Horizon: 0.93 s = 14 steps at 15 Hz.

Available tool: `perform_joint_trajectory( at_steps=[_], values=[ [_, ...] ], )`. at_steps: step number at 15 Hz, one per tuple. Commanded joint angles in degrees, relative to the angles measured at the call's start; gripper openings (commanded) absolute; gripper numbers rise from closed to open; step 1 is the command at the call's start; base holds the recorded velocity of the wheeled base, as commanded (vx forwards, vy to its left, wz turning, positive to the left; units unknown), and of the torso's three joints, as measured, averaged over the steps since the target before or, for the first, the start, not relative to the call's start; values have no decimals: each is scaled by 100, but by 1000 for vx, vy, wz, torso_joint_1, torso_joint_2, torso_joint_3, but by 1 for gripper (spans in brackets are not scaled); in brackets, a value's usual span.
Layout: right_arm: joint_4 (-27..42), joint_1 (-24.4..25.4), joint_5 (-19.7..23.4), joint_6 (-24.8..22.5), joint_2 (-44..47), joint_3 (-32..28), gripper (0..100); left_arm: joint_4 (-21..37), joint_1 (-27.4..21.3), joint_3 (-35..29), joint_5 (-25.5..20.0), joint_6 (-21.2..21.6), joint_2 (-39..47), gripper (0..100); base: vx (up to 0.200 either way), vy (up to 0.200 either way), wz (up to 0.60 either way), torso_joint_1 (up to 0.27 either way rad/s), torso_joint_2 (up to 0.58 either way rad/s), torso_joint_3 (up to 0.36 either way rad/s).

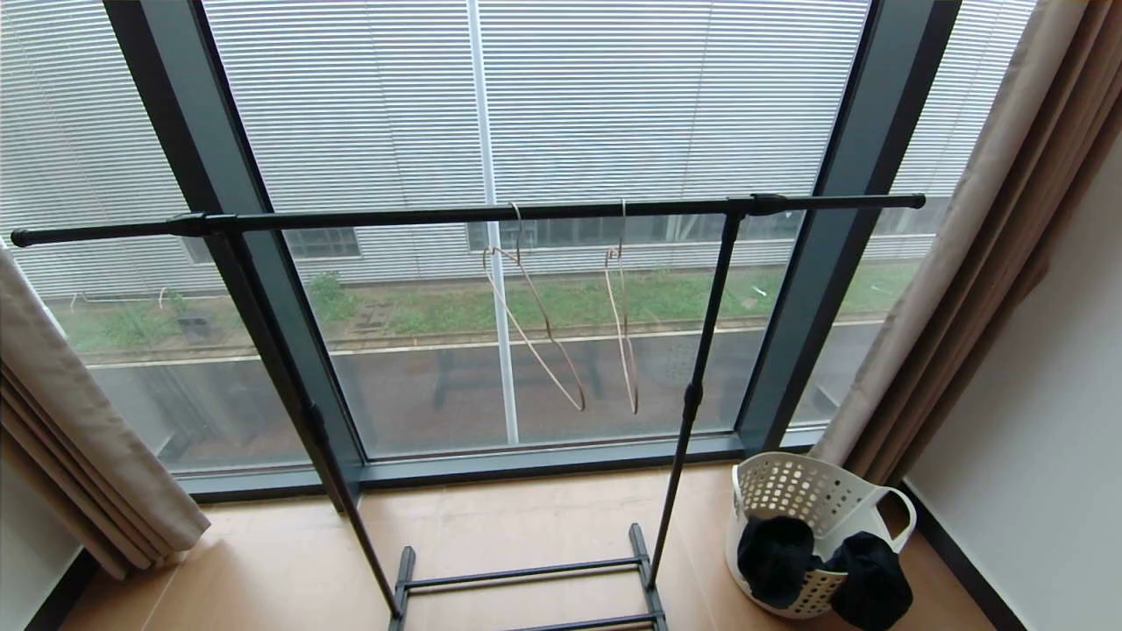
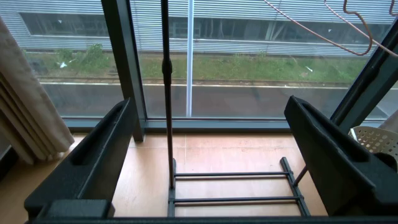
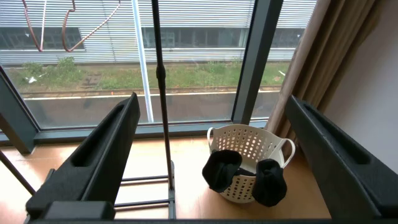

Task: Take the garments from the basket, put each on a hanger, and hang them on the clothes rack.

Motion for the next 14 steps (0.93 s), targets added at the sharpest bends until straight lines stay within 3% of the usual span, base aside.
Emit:
perform_joint_trajectory(
  at_steps=[1, 14],
  values=[
    [-4, 2, 1, -3, -2, 0, 100, 0, -2, 1, 2, -2, 7, 100, 0, 0, 0, 0, 0, 0],
    [-4, 2, 10, -30, -2, 0, 100, 0, -2, 1, 2, 7, 7, 100, 0, 0, 0, 0, 0, 0]
  ],
)
